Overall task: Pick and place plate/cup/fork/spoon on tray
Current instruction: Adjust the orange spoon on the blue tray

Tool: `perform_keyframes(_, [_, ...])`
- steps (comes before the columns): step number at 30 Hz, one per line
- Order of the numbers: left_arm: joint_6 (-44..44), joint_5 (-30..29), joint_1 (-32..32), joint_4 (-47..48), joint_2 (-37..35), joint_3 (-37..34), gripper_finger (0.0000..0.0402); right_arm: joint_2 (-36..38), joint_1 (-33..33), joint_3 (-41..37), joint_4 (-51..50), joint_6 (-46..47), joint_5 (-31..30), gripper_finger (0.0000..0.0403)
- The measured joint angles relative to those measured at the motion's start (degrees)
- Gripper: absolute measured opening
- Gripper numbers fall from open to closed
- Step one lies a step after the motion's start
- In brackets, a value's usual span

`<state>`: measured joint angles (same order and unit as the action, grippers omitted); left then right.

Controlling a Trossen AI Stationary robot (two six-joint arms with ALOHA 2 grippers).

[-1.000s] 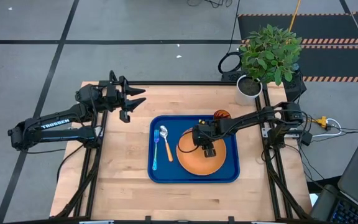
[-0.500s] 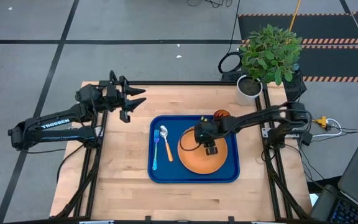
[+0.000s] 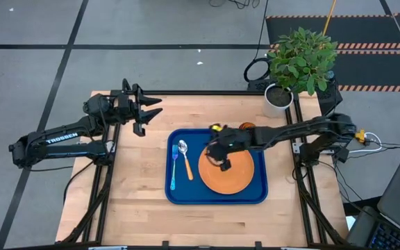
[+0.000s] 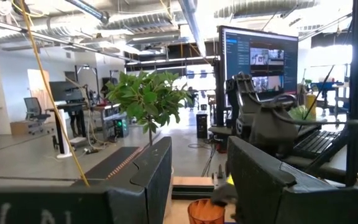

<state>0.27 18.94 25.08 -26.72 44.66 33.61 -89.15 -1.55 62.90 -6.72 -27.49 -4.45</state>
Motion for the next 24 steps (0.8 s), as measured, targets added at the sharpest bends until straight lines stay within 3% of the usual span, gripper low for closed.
perform_keyframes(8, [2.3,0.0,0.0,0.0,0.0,0.0,0.0161,-17.4,0.1,19.9,-13.4,-15.6,-0.2,0.0169])
perform_keyframes(14, [8.3,0.0,0.0,2.8,-1.3,0.0,0.0161,-23.8,0.2,28.5,-16.8,-26.9,0.9,0.0169])
perform_keyframes(24, [29.8,-1.0,-0.1,16.6,-6.4,0.0,0.0161,-33.6,2.2,42.5,-25.6,-24.6,9.0,0.0169])
